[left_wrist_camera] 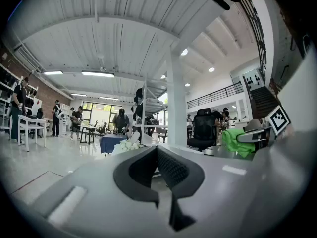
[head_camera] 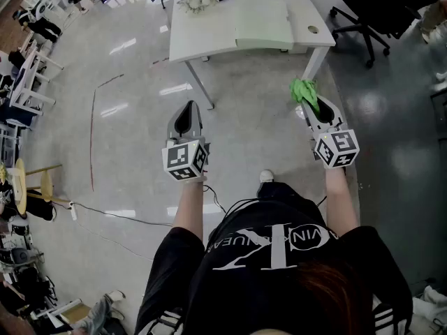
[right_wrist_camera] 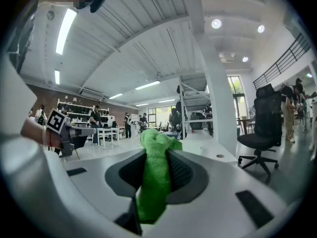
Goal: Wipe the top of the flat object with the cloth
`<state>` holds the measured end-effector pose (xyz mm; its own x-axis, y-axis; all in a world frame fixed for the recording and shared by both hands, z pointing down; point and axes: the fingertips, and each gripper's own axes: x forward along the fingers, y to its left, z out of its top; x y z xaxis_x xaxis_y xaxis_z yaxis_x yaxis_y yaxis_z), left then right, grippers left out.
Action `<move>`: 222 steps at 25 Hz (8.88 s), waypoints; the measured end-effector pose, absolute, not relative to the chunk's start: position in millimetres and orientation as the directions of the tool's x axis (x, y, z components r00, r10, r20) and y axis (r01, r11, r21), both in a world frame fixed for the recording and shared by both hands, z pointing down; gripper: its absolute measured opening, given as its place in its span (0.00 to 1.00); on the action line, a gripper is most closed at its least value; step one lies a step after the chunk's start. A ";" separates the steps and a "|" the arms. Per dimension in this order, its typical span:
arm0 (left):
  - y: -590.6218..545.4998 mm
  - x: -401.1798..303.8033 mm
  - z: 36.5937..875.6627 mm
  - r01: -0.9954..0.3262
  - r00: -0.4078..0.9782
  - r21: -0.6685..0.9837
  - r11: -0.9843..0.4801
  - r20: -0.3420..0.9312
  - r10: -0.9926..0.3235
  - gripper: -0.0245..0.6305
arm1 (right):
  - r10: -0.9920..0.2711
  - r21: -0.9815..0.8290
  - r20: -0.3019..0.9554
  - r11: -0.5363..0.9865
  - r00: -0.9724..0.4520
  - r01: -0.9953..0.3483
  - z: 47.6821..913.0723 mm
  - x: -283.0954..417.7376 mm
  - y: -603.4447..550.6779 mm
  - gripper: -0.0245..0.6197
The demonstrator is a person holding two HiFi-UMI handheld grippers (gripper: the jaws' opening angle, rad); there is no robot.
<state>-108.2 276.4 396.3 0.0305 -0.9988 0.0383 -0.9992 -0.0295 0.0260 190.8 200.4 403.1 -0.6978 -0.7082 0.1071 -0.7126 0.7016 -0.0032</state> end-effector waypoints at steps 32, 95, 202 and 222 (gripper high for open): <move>142.0 -88.4 408.3 -0.999 0.021 0.034 -0.019 0.065 -0.998 0.05 | -0.627 0.007 0.112 0.776 -0.771 -0.630 414.2 187.4 83.1 0.20; -233.1 -160.9 497.2 -0.889 0.454 0.209 -0.407 0.285 -0.844 0.06 | -0.666 0.100 0.466 0.694 -0.582 -0.713 460.0 -37.8 -309.4 0.20; -198.6 -92.9 549.6 -0.826 0.556 0.379 -0.418 0.422 -0.716 0.25 | -0.438 0.113 0.634 0.868 -0.637 -0.484 516.6 -101.0 -244.0 0.20; -197.1 -89.9 553.1 -0.820 0.565 0.391 -0.419 0.433 -0.702 0.21 | -0.555 0.126 0.676 0.735 -0.485 -0.667 533.0 -6.6 -255.9 0.20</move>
